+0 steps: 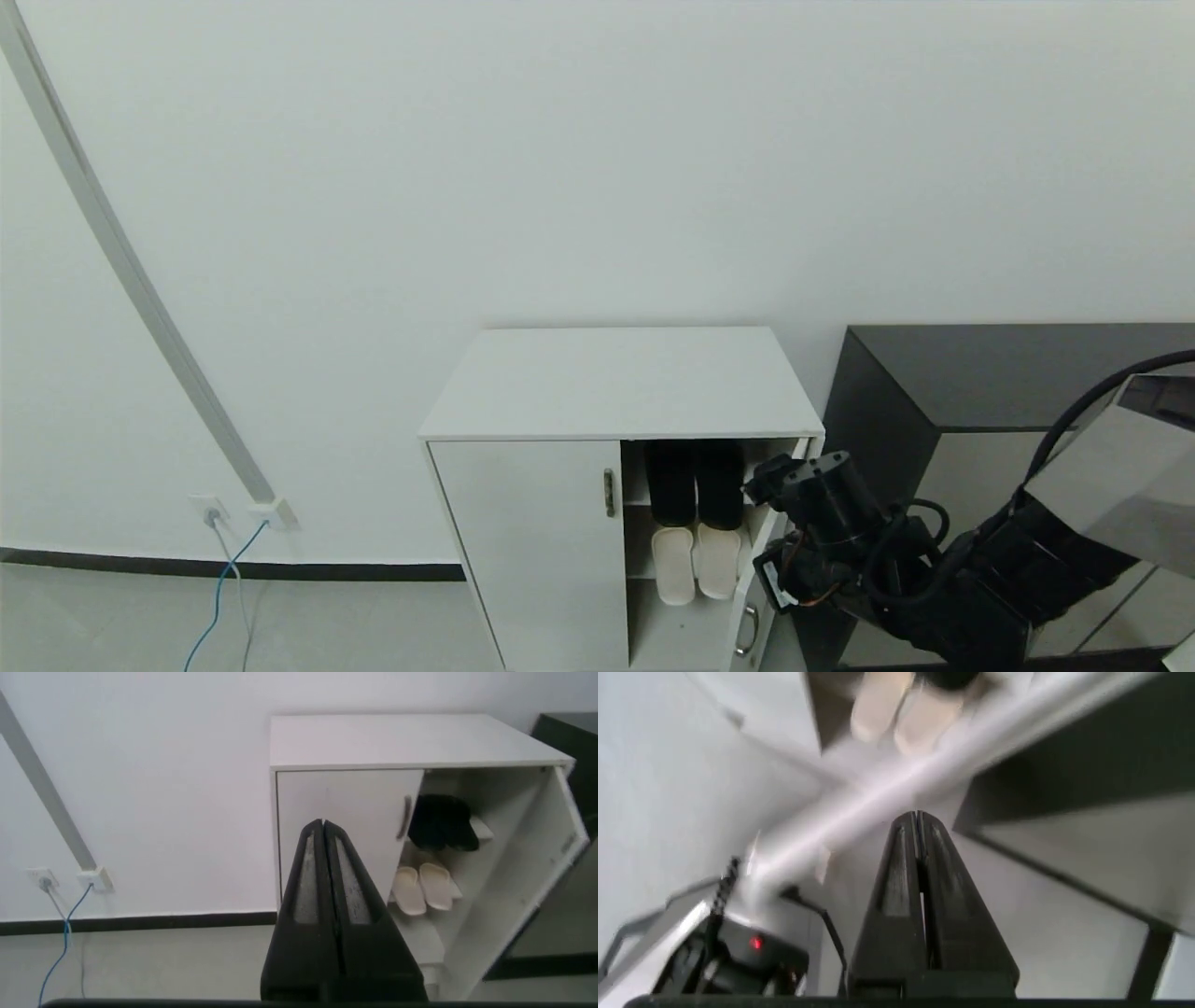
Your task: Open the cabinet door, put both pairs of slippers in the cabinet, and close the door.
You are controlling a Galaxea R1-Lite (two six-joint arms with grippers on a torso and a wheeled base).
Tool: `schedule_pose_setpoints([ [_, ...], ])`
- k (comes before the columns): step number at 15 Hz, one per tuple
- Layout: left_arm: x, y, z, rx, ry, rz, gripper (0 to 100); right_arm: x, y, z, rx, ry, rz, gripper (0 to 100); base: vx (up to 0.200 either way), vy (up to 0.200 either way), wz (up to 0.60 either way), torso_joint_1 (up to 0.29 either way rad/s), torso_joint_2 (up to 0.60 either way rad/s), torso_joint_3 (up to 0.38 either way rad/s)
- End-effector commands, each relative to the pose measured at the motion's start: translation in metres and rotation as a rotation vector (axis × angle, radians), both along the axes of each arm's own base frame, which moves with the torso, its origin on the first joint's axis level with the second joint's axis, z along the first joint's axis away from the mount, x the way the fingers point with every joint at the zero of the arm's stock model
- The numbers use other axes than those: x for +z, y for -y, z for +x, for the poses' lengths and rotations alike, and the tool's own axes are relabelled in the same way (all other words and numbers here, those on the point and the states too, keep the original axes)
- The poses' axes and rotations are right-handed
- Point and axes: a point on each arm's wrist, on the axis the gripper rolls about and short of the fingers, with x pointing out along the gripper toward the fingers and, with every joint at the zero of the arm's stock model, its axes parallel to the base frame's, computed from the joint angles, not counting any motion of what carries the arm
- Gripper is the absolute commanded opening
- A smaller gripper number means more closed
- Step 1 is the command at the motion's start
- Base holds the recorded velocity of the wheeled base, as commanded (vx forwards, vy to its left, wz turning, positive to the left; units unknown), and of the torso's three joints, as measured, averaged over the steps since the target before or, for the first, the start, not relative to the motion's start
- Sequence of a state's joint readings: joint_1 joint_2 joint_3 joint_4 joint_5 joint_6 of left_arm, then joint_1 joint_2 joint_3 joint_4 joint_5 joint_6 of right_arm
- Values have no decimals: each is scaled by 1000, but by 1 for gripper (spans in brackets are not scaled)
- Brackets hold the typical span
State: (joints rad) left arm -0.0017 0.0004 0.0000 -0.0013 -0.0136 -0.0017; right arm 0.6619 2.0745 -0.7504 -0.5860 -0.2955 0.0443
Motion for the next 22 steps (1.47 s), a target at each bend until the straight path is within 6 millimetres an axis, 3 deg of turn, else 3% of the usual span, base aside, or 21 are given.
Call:
schedule_pose_setpoints([
  [1, 0, 0, 0, 0, 1, -1, 0, -14, -6, 11, -4, -13, -8, 0, 0, 0, 0, 0, 0, 0],
  [13, 0, 0, 0, 2, -1, -1, 0, -32, -37, 88, -74, 83, 95, 0, 0, 0, 0, 0, 0, 0],
  [22, 0, 0, 0, 2, 1, -1, 0, -48, -36, 140, -140, 151, 145, 0, 0, 0, 0, 0, 0, 0],
])
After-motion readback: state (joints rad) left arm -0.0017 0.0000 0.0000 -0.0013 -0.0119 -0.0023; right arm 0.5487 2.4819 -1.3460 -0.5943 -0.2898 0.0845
